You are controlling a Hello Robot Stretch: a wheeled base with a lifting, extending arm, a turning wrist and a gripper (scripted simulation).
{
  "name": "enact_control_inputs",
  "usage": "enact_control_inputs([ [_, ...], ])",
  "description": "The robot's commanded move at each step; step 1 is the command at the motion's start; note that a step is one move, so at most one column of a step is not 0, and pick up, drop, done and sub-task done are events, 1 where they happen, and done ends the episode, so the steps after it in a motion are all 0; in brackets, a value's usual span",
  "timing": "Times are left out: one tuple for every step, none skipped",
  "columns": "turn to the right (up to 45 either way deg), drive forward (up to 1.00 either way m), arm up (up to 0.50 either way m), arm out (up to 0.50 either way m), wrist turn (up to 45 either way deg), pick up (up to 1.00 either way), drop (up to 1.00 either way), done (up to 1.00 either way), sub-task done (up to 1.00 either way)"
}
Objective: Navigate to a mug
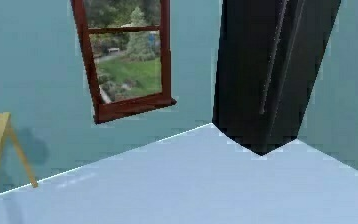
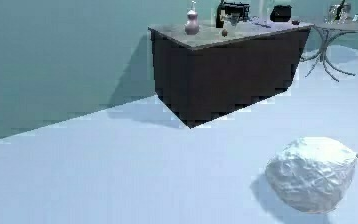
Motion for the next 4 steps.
enact_control_inputs([
  [45.0, 0.0, 0.0, 0.0, 0.0, 0.0, 0.0, 0.0, 0.0],
  [45.0, 0.0, 0.0, 0.0, 0.0, 0.0, 0.0, 0.0, 0.0],
  [12.0, 0.0, 0.0, 0.0, 0.0, 0.0, 0.0, 0.0, 0.0],
  [0.0, 0.15, 0.0, 0.0, 0.0, 0.0, 0.0, 0.0, 0.0],
])
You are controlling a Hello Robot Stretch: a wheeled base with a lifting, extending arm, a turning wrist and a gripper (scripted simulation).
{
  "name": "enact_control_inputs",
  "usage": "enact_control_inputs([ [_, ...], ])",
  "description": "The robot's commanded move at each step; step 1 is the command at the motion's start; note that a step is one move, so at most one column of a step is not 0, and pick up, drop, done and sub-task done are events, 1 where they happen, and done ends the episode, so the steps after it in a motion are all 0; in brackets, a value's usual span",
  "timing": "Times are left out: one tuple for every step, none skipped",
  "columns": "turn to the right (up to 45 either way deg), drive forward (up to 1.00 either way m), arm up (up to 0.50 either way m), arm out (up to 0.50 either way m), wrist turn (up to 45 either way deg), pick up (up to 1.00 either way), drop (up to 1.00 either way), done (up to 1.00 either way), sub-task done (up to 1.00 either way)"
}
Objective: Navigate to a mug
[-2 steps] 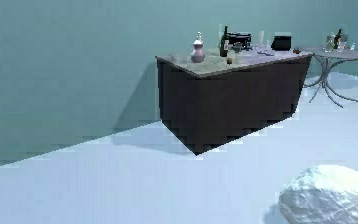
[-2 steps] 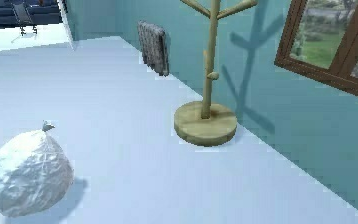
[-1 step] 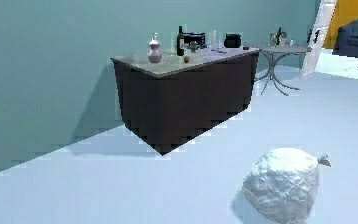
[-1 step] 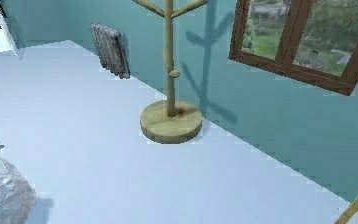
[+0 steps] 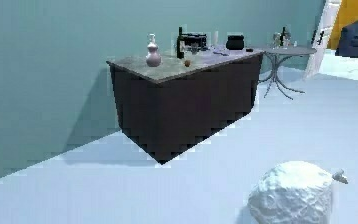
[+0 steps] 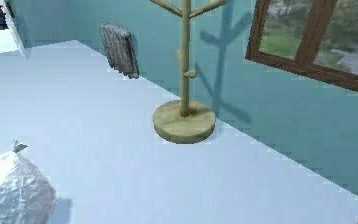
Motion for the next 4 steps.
enact_control_inputs([
  [36.0, 0.0, 0.0, 0.0, 0.0, 0.0, 0.0, 0.0, 0.0],
  [0.0, 0.2, 0.0, 0.0, 0.0, 0.0, 0.0, 0.0, 0.0],
  [-45.0, 0.0, 0.0, 0.0, 0.0, 0.0, 0.0, 0.0, 0.0],
  [-45.0, 0.0, 0.0, 0.0, 0.0, 0.0, 0.0, 0.0, 0.0],
])
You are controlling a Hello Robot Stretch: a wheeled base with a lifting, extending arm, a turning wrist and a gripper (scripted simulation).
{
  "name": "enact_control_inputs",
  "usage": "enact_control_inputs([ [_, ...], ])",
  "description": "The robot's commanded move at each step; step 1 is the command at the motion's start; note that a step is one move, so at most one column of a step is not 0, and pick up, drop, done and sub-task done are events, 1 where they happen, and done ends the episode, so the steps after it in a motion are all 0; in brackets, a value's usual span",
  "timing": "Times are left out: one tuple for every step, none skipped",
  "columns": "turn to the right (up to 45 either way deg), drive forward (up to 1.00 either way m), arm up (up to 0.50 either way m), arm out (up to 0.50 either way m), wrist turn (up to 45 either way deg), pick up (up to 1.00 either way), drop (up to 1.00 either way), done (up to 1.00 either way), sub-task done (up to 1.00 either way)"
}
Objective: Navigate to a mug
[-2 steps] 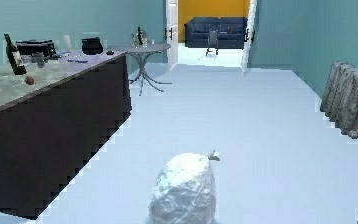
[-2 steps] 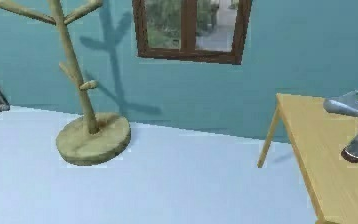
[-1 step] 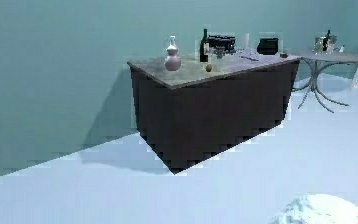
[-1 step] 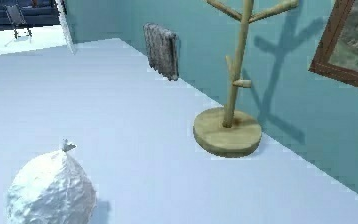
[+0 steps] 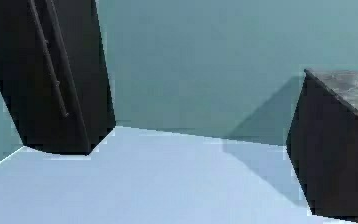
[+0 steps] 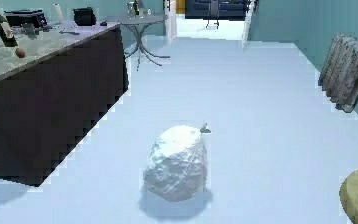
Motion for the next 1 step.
enact_control_inputs([
  [-45.0, 0.0, 0.0, 0.0, 0.0, 0.0, 0.0, 0.0, 0.0],
])
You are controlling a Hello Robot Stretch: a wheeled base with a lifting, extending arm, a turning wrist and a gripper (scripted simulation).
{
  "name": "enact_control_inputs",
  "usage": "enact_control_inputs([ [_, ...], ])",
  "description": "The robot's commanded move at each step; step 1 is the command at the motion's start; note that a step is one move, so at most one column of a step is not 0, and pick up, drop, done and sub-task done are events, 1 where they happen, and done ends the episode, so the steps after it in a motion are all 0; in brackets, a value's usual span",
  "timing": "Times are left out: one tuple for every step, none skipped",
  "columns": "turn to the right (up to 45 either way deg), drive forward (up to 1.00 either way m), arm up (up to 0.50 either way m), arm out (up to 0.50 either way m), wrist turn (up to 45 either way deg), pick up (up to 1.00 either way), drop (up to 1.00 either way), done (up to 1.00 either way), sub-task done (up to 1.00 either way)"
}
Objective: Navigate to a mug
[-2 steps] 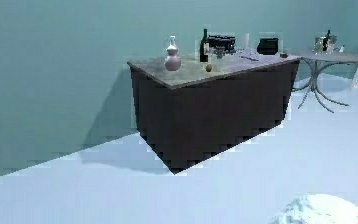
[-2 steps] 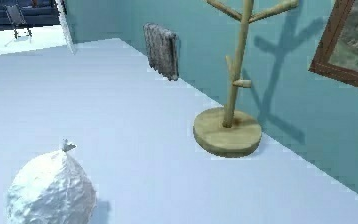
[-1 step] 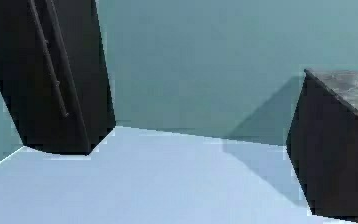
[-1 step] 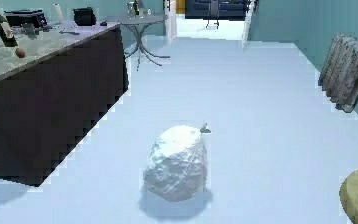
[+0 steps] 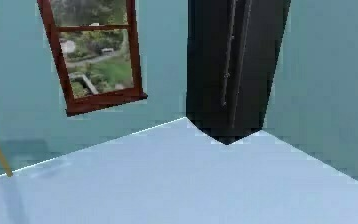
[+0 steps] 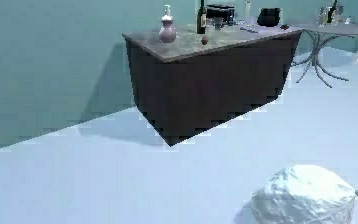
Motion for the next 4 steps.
enact_control_inputs([
  [-30.0, 0.0, 0.0, 0.0, 0.0, 0.0, 0.0, 0.0, 0.0],
  [0.0, 1.0, 0.0, 0.0, 0.0, 0.0, 0.0, 0.0, 0.0],
  [-6.0, 0.0, 0.0, 0.0, 0.0, 0.0, 0.0, 0.0, 0.0],
  [0.0, 0.5, 0.0, 0.0, 0.0, 0.0, 0.0, 0.0, 0.0],
])
